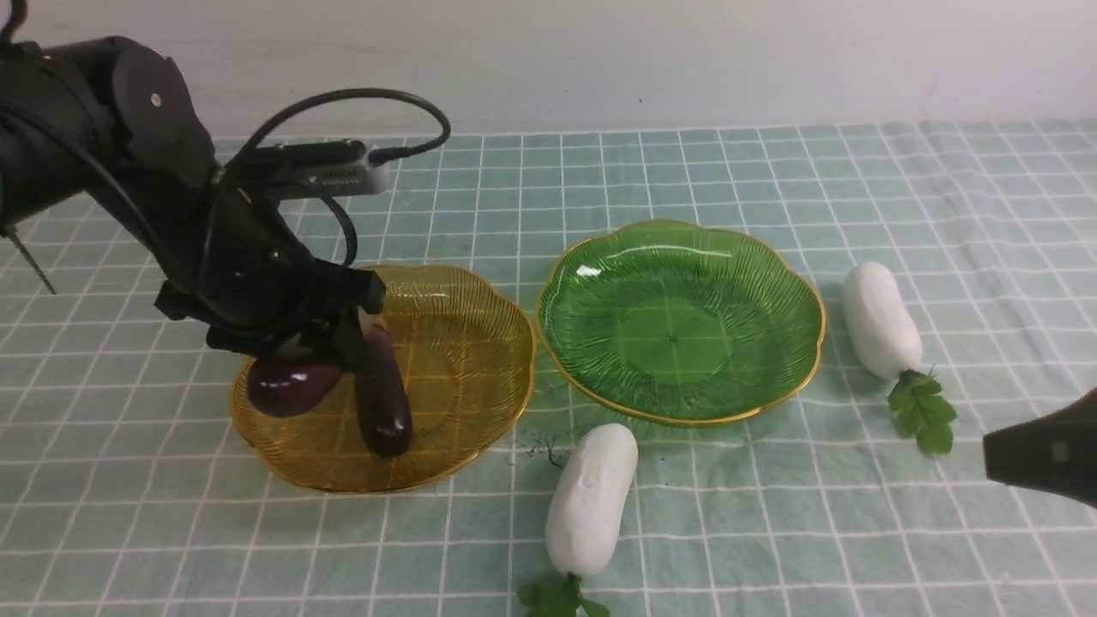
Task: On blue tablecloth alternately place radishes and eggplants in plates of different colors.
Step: 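Pick up the eggplant and place it in the yellow plate, then place the white radish on the plate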
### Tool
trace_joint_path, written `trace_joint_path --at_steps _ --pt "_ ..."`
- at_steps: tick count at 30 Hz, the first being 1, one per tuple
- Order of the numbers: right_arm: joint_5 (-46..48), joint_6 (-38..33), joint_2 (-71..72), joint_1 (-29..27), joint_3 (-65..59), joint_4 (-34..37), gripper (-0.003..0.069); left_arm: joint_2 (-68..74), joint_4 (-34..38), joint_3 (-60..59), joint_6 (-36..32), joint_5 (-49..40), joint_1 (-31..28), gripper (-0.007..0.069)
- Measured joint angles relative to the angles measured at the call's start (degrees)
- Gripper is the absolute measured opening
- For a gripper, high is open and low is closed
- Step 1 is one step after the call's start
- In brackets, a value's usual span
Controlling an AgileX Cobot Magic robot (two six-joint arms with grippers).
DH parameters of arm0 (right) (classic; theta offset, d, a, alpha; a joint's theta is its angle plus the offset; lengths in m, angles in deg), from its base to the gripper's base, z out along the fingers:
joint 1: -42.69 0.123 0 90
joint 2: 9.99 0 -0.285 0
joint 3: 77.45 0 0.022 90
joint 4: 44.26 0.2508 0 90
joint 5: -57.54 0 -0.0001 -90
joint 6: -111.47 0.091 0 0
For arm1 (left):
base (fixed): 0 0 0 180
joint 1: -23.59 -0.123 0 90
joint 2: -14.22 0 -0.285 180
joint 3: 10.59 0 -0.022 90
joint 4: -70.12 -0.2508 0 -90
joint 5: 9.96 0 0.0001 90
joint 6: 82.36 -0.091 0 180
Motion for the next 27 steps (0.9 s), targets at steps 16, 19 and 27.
trace_joint_path --at_steps 16,19,27 --pt "4.3 0.91 -11.82 9.73 8.42 -3.39 0.0 9.18 -10.07 0.0 9.98 5.79 0.2 0.0551" --pt "4.35 4.56 -14.75 12.44 10.61 -5.18 0.0011 9.23 -11.05 0.0 10.91 5.84 0.2 0.0629" --pt "3.02 10.26 -22.74 17.7 16.33 -6.29 0.0096 9.05 -11.22 4.31 10.94 -0.49 0.2 0.0594"
